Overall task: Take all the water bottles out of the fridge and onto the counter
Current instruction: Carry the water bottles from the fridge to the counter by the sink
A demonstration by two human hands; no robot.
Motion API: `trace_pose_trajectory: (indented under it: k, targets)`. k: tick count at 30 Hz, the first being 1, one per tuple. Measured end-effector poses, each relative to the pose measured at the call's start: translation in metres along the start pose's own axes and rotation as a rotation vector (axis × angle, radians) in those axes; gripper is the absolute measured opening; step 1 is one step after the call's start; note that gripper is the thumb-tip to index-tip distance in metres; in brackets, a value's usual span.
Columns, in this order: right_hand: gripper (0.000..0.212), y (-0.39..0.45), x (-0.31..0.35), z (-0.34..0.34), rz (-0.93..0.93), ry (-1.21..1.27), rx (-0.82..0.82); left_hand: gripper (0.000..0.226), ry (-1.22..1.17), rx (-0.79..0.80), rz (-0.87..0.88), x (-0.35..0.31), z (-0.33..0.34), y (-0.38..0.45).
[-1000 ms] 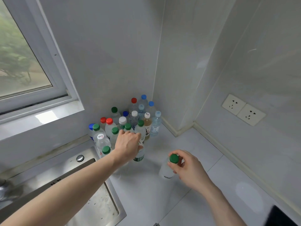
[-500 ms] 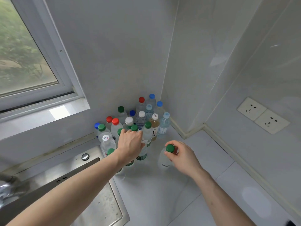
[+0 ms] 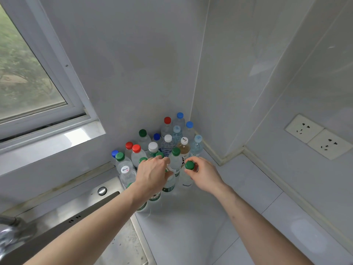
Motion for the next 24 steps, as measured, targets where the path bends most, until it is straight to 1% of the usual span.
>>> trace_pose_trajectory:
  k: [3,5,10,14,19,24]
  targets:
    - [0.019,0.007,0.003,0.006,-0.008,-0.019,0.021,0.028,-0.032,-0.031,0.028,0.003,-0.006,-0.004]
    - [0.019,0.01,0.005,0.01,-0.014,-0.025,0.031,0.028,-0.036,-0.018,0.041,0.006,-0.005,-0.01]
    - [0.022,0.012,0.007,0.02,-0.02,-0.06,0.044,0.046,-0.096,0.01,0.052,0.01,0.002,-0.029]
    - [0.025,0.008,-0.001,0.029,0.035,-0.047,0.048,0.058,-0.095,0.054,0.022,0.01,0.005,-0.037]
    - [0.042,0.003,0.001,0.033,0.094,-0.015,0.048,0.066,-0.115,0.117,-0.035,0.007,0.005,-0.044]
    - [0.063,-0.007,0.006,0.031,0.131,-0.07,0.081,0.075,-0.117,0.146,-0.029,0.008,0.006,-0.05]
Point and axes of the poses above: each hand's wrist, its own y-axis towards the middle knuckle, its own z-axis out of the palm, x = y × z, the point moved 2 cm from there along y, towards the middle knuckle, and after that the axes turned 7 degrees about -x, right-handed, at the moved point
